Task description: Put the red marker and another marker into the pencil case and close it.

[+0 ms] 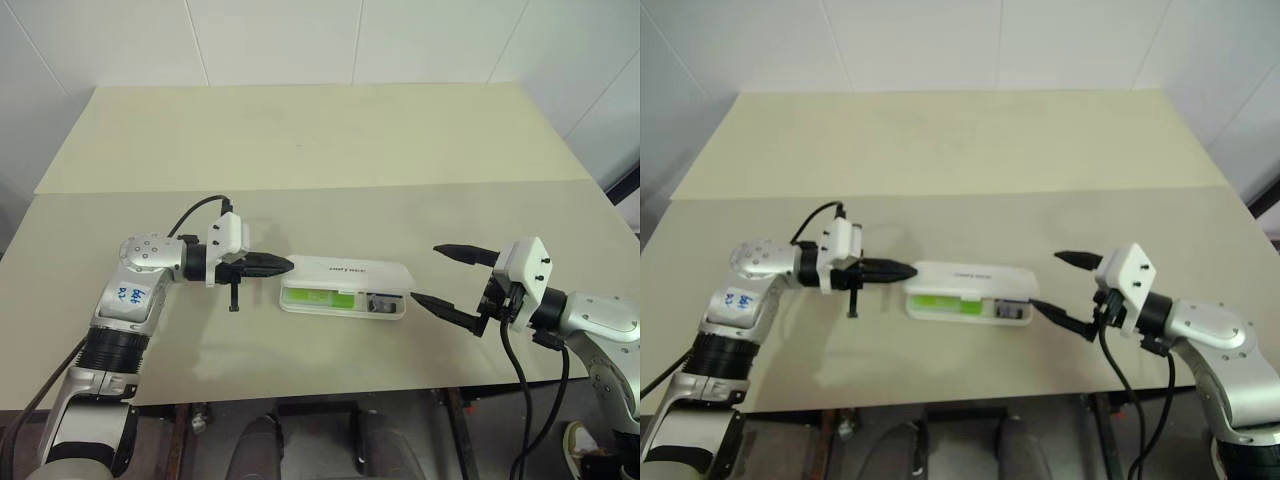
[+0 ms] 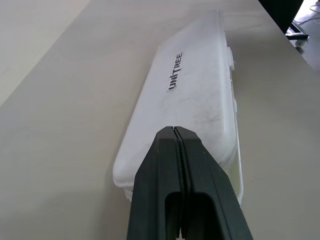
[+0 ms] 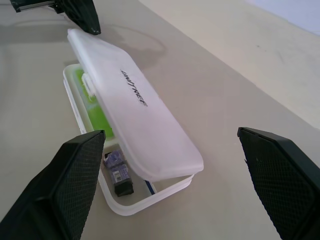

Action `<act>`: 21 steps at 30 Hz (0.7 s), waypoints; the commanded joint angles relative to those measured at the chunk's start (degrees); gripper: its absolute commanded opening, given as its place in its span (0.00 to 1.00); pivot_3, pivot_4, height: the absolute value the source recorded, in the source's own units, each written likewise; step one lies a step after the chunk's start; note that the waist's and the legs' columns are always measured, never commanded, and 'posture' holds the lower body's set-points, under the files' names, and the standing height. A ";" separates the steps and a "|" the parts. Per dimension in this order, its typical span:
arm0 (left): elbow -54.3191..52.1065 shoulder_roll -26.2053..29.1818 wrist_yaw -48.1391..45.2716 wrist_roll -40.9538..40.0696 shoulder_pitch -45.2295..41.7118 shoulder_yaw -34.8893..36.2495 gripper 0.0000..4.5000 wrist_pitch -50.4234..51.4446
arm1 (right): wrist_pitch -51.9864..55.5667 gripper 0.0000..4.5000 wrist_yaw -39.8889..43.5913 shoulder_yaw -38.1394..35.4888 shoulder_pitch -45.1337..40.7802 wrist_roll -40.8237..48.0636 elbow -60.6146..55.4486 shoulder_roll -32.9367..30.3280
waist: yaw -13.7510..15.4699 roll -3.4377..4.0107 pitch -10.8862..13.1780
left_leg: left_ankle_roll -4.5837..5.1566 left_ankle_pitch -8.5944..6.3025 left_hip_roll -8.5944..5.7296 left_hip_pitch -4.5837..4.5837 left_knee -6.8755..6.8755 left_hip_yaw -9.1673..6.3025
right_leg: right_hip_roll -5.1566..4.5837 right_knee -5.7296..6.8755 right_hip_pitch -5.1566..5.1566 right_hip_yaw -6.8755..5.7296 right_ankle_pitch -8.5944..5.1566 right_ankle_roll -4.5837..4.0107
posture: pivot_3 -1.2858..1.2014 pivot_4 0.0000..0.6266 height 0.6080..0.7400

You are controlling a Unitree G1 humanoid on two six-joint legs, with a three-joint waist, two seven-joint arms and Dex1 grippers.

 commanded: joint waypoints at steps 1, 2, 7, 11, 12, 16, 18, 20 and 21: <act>-1.35 0.82 -0.90 2.44 0.34 -2.61 0.01 -0.74 | -1.57 1.00 -0.64 -0.79 -0.54 -0.03 -0.27 0.60 | 0.00 0.00 0.00 | 0.00 0.00 0.00 0.00 0.00 0.00 | 0.00 0.00 0.00 0.00 0.00 0.00 | 0.52 0.24 1.00; -0.85 0.72 -0.55 3.22 0.03 -3.45 0.01 -0.24 | -1.67 1.00 -0.79 -0.69 -0.61 -0.10 -0.27 0.74 | 0.00 0.00 0.00 | 0.00 0.00 0.00 0.00 0.00 0.00 | 0.00 0.00 0.00 0.00 0.00 0.00 | 0.52 0.24 1.00; 1.26 -1.15 2.05 6.65 -1.77 -6.51 0.01 0.35 | -1.98 1.00 -1.41 -0.48 -0.84 -0.54 -0.42 1.56 | 0.02 0.00 0.00 | 0.00 0.00 0.00 0.00 0.03 0.00 | 0.00 0.01 0.01 0.00 -0.01 -0.02 | 0.52 0.24 1.00; 1.92 -3.17 3.86 8.78 -3.69 -8.46 0.01 2.07 | -2.04 1.00 -2.12 -0.28 -0.60 -0.70 -0.80 2.00 | 0.15 0.00 0.00 | 0.00 0.00 -0.01 0.00 0.12 -0.02 | 0.00 0.01 0.06 0.00 -0.02 -0.03 | 0.52 0.24 1.00; 1.90 -3.59 4.19 9.12 -4.16 -8.84 0.01 2.36 | -2.05 1.00 -2.30 -0.22 -0.48 -0.73 -0.92 2.11 | 0.11 0.00 0.00 | 0.00 0.00 -0.01 0.00 0.14 -0.01 | 0.00 0.01 0.07 0.00 -0.02 -0.04 | 0.52 0.24 1.00; 1.13 -4.97 5.12 10.26 -6.19 -10.14 0.01 5.14 | -2.10 1.00 -2.99 0.00 0.06 -0.84 -1.36 2.65 | 0.07 0.00 0.00 | 0.01 0.00 -0.01 0.00 0.20 -0.02 | 0.00 0.02 0.09 0.02 -0.02 -0.04 | 0.52 0.24 1.00; -0.19 -5.34 4.82 10.07 -7.30 -10.78 0.01 6.94 | -2.07 1.00 -3.24 0.11 0.26 -0.96 -1.56 2.93 | 0.06 0.00 0.00 | 0.01 0.00 -0.01 0.00 0.21 -0.02 | 0.01 0.03 0.09 0.02 -0.02 -0.04 | 0.52 0.24 1.00; -1.63 -5.18 3.71 9.76 -7.96 -11.54 0.01 8.60 | -2.10 1.00 -3.36 0.17 0.44 -1.07 -1.63 3.10 | 0.06 0.00 0.00 | 0.01 0.00 -0.01 0.00 0.22 -0.02 | 0.01 0.03 0.09 0.02 -0.01 -0.03 | 0.52 0.24 1.00; -2.27 -5.02 3.08 9.67 -8.19 -11.96 0.01 9.31 | -2.10 1.00 -3.39 0.20 0.47 -1.11 -1.61 3.16 | 0.05 0.00 0.00 | 0.01 0.00 -0.01 0.00 0.22 -0.02 | 0.01 0.04 0.09 0.02 -0.01 -0.02 | 0.52 0.24 1.00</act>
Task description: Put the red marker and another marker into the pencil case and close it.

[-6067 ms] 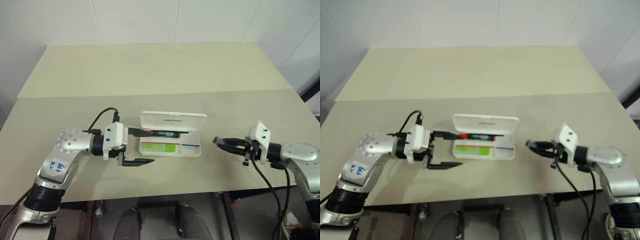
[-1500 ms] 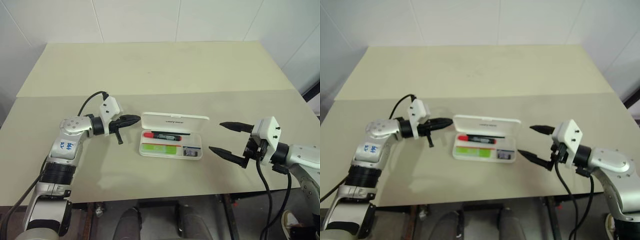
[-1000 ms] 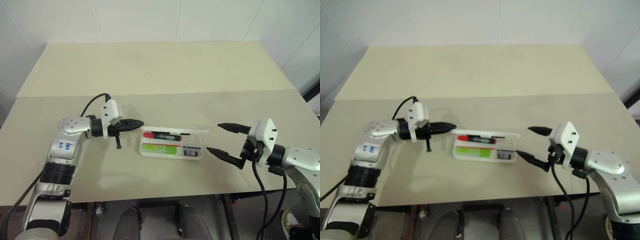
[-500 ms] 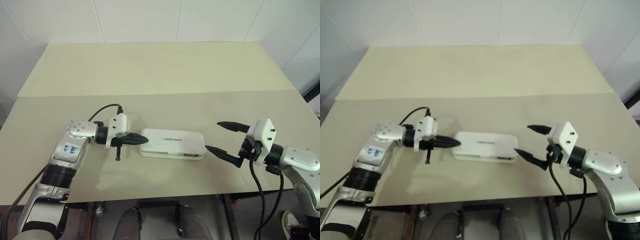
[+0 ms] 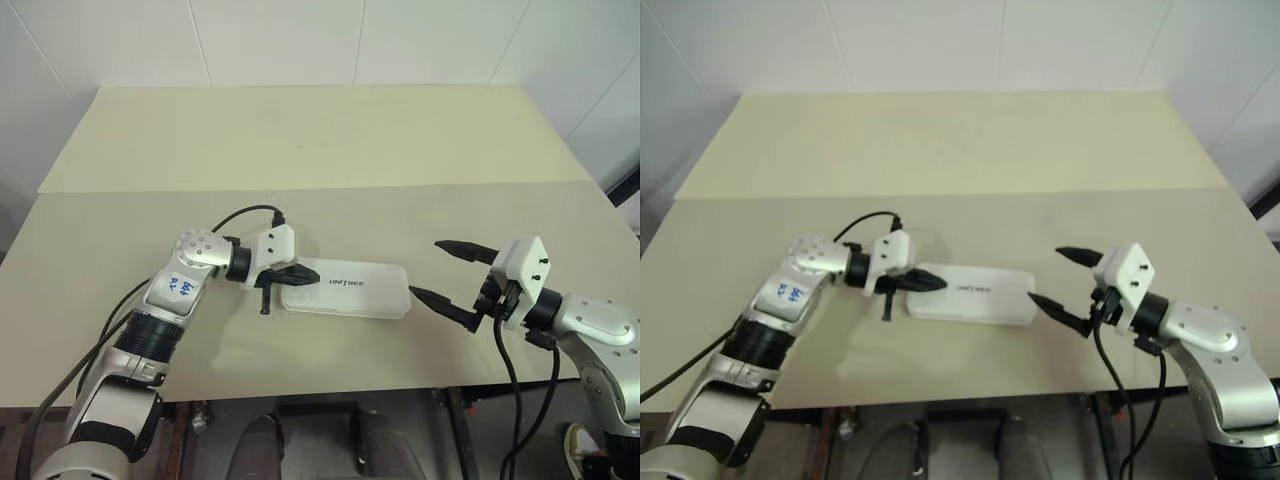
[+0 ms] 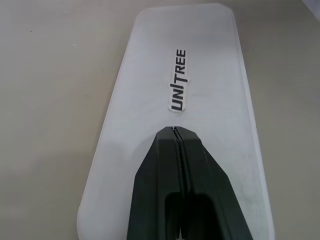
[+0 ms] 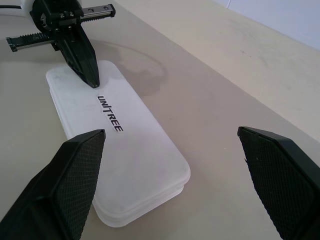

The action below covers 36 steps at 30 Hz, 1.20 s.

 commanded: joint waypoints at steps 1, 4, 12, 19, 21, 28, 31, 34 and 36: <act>-3.74 0.62 -2.15 0.61 -1.37 -2.28 0.01 2.28 | -0.98 1.00 -0.66 -0.14 0.14 0.06 -1.69 0.40 | 0.00 0.00 0.00 | 0.00 0.00 0.00 0.00 0.00 0.00 | 0.00 0.00 0.00 0.00 0.00 0.00 | 0.52 0.24 1.00; -5.37 1.35 -3.52 1.32 -1.84 -3.69 0.01 2.79 | -1.05 1.00 -0.86 0.08 0.20 -0.06 -1.70 0.80 | -0.04 0.00 0.00 | 0.00 0.00 0.00 0.00 -0.03 0.00 | 0.00 0.00 0.00 0.00 0.00 0.00 | 0.52 0.24 1.00; -6.14 1.41 -3.45 3.55 -3.30 -5.84 0.01 4.37 | -1.54 1.00 -1.82 1.20 0.51 -0.53 -1.91 2.17 | -0.04 0.00 0.00 | 0.00 0.00 0.00 0.00 0.00 -0.01 | 0.01 0.00 -0.01 0.01 -0.09 -0.16 | 0.52 0.24 1.00; -6.46 0.02 -1.15 5.26 -5.34 -7.07 0.01 7.97 | -1.69 1.00 -2.21 1.47 0.35 -0.78 -1.85 2.80 | -0.04 0.00 0.00 | 0.00 0.00 0.00 0.00 0.06 -0.01 | 0.01 0.04 0.00 0.01 -0.09 -0.17 | 0.52 0.24 1.00; -6.58 -0.66 -0.73 5.40 -5.95 -7.23 0.01 8.63 | -1.70 1.00 -2.28 1.63 0.14 -0.90 -1.77 3.00 | -0.04 0.00 0.00 | 0.00 0.00 0.00 -0.01 0.09 -0.02 | 0.01 0.07 0.00 0.01 -0.09 -0.17 | 0.52 0.24 1.00; -9.61 -2.06 -0.62 2.19 -5.63 -5.15 0.01 12.74 | -1.61 1.00 -2.23 1.81 -0.41 -1.01 -1.46 3.21 | -0.09 0.00 0.00 | 0.00 0.00 0.00 -0.02 0.08 -0.03 | 0.02 0.10 -0.02 0.02 -0.09 -0.16 | 0.52 0.24 1.00; -12.18 -1.32 0.30 -1.96 -3.63 -0.19 0.01 14.59 | -1.35 1.00 -2.05 1.92 -0.51 -0.67 -1.32 3.31 | -0.14 0.00 0.00 | 0.00 0.00 0.01 -0.01 0.07 -0.04 | 0.03 0.17 -0.05 0.01 -0.08 -0.13 | 0.52 0.24 1.00; -13.20 -1.14 0.87 -3.81 -2.99 1.64 0.01 15.53 | -1.34 1.00 -1.93 1.88 -0.60 -0.58 -1.13 3.29 | -0.09 0.00 0.00 | 0.00 0.00 0.01 0.01 0.08 -0.08 | 0.04 0.29 -0.06 0.00 -0.10 -0.10 | 0.52 0.24 1.00; -13.60 1.48 0.87 -7.07 0.67 8.82 0.05 12.45 | -1.26 1.00 -1.17 2.13 -1.00 -0.49 -0.65 2.87 | -0.15 0.00 0.00 | 0.00 0.00 0.00 0.01 0.10 -0.10 | 0.04 0.29 -0.05 0.00 -0.10 -0.11 | 0.52 0.24 1.00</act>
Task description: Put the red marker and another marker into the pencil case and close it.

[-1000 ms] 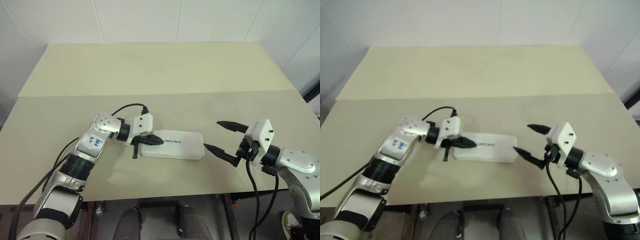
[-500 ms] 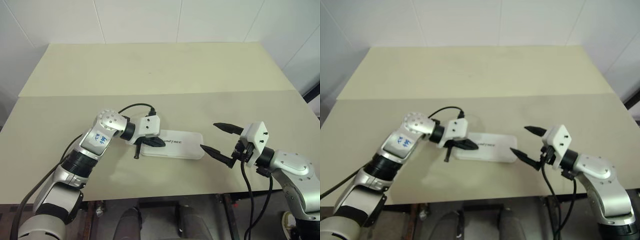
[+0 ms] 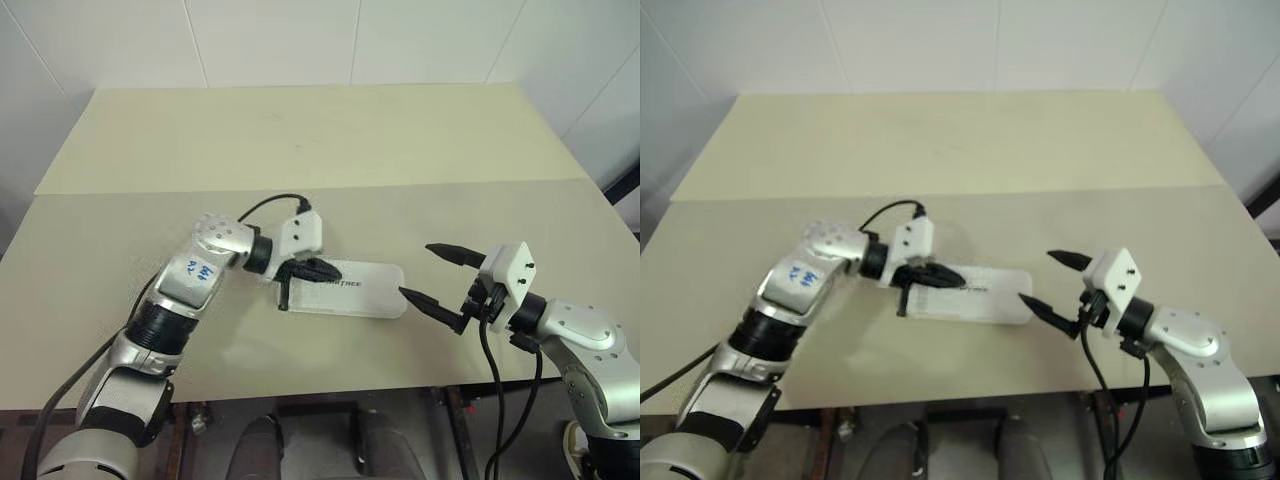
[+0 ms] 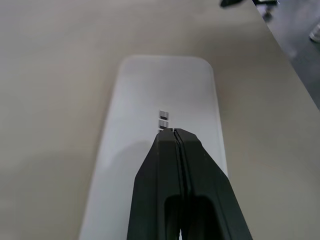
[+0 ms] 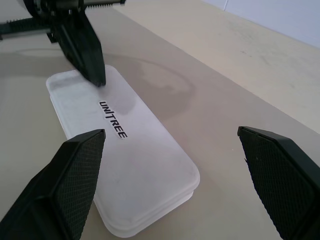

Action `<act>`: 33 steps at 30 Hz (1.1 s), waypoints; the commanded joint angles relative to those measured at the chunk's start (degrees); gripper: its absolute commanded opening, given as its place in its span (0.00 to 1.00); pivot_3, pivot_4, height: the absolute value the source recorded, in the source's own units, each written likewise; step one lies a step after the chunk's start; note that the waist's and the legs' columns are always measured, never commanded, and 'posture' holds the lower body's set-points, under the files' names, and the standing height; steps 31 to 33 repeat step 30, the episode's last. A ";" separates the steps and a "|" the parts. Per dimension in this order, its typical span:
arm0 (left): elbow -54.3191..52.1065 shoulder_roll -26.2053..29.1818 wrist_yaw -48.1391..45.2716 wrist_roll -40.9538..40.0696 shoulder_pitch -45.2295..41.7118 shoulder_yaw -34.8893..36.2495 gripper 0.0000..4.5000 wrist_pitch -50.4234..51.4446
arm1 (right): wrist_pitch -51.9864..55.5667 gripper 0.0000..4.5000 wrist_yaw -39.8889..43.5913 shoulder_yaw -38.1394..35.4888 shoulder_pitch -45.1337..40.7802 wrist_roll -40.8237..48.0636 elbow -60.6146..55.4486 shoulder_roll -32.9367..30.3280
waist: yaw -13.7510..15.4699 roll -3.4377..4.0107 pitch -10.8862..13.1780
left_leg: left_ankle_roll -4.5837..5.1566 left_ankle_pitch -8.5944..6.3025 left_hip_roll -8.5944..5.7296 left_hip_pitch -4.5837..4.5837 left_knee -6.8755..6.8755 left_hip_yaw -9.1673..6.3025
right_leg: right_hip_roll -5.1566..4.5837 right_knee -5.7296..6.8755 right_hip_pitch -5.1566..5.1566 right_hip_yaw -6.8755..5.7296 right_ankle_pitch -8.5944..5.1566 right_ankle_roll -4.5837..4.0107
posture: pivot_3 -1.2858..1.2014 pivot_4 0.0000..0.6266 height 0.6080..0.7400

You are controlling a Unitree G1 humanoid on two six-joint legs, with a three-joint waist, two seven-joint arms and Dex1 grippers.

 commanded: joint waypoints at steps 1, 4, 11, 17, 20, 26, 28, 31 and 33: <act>-2.29 3.50 0.52 -5.05 4.44 9.73 0.09 -3.65 | -1.00 1.00 1.13 -0.21 -0.86 0.83 -0.23 -0.46 | -0.35 0.00 0.00 | 0.00 0.00 0.00 0.00 0.01 0.01 | 0.00 0.00 0.00 0.00 -0.01 -0.01 | 0.52 0.24 1.00; -2.11 5.59 -0.58 -8.28 8.75 14.68 0.28 -6.83 | -1.03 1.00 2.24 -0.55 -1.38 1.19 0.67 -0.91 | -0.49 0.00 0.00 | 0.00 0.00 0.04 0.03 -0.03 0.00 | 0.01 0.09 -0.04 -0.01 0.01 0.02 | 0.52 0.24 1.00; 3.93 9.28 -3.21 -11.36 21.44 24.42 0.81 -19.77 | 0.61 1.00 5.79 -2.08 -2.78 4.26 2.30 -2.75 | -0.06 0.00 0.00 | 0.00 0.00 0.03 0.02 -0.03 0.02 | -0.07 0.06 -0.03 -0.04 -0.14 -0.26 | 0.52 0.24 1.00; 0.05 8.39 0.57 -13.04 24.59 25.79 0.99 -20.42 | -0.04 1.00 7.13 -2.00 -4.91 4.25 4.52 -3.71 | 0.08 -0.03 0.00 | 0.01 0.01 -0.03 0.01 0.02 0.04 | -0.25 -0.02 0.07 -0.09 -0.26 -0.54 | 0.52 0.24 1.00; -1.78 7.73 2.44 -13.91 25.13 25.61 0.99 -20.35 | -0.26 1.00 7.71 -2.00 -5.76 4.06 5.53 -3.95 | 0.00 -0.03 0.00 | 0.01 0.01 -0.02 0.02 0.00 0.05 | -0.25 -0.02 0.07 -0.08 -0.25 -0.53 | 0.52 0.24 1.00; -3.42 7.10 4.98 -13.59 24.56 24.04 0.99 -20.59 | -0.94 1.00 8.87 -1.91 -7.06 3.42 7.30 -5.11 | -0.10 -0.02 -0.01 | 0.01 0.01 -0.01 0.04 -0.05 0.06 | -0.19 -0.01 0.03 -0.09 -0.15 -0.33 | 0.52 0.24 1.00; -3.95 6.93 5.60 -13.88 25.19 23.88 0.99 -20.26 | -1.55 1.00 8.78 -1.59 -6.99 3.15 7.79 -4.79 | -0.10 -0.02 0.00 | 0.01 0.01 -0.01 0.04 -0.05 0.06 | -0.18 -0.01 0.02 -0.08 -0.14 -0.32 | 0.52 0.24 1.00; -5.29 7.03 6.33 -14.38 25.81 23.85 0.99 -19.17 | -1.66 1.00 8.59 -1.28 -7.54 3.24 8.33 -4.35 | -0.10 -0.02 0.00 | 0.01 0.01 -0.01 0.04 -0.04 0.06 | -0.18 -0.01 0.02 -0.08 -0.15 -0.33 | 0.52 0.24 1.00; -5.29 7.03 6.33 -14.38 25.81 23.85 0.99 -19.17 | -1.66 1.00 8.59 -1.28 -7.54 3.24 8.33 -4.35 | -0.10 -0.02 0.00 | 0.01 0.01 -0.01 0.04 -0.04 0.06 | -0.18 -0.01 0.02 -0.08 -0.15 -0.33 | 0.52 0.24 1.00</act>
